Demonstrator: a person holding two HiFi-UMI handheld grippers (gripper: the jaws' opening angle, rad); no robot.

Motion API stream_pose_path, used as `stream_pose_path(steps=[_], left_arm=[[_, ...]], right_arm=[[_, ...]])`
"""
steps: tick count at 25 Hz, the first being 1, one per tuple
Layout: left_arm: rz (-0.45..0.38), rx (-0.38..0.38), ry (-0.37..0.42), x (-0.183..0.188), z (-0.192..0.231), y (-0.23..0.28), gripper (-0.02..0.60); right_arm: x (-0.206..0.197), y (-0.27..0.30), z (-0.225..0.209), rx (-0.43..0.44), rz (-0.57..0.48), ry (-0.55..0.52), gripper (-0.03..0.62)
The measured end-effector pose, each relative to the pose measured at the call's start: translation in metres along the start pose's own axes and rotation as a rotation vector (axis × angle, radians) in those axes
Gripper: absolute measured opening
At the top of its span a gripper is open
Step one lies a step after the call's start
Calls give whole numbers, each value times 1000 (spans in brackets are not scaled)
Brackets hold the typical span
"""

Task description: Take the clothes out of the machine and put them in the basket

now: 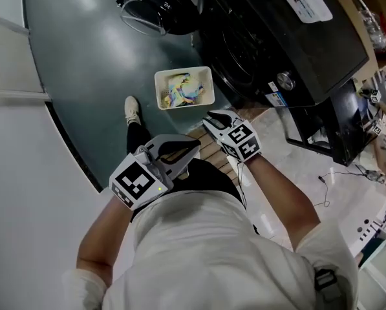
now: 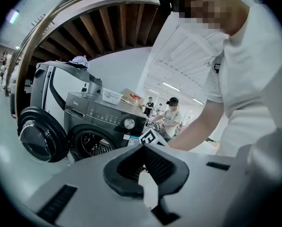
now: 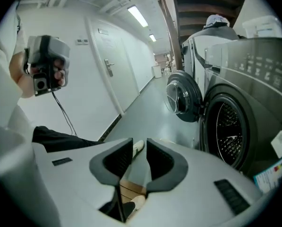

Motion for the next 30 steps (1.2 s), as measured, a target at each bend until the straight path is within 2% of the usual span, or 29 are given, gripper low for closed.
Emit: stream_pose_path(steps=[6,20,30], left_arm=[[3,71,-19,-3,-28,-11,-3],[-10,201,-24,-1,-76,-38,-3],[15,209,-63,-13,-87,-46,-3]], right_arm=[[19,-67,31,10,-80,-36,46],[48,-151,90,43,-192,-108,46],[48,-173,109,52,-230,-112,28]])
Point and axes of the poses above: the fingertips, and each gripper's own axes: y forward along the fingers, z to its left, x out of its top, the point moved 6 cm from there along -y, backward along the fingers, and after that the axes turned 7 degrees about x, right-handed, at the moved point
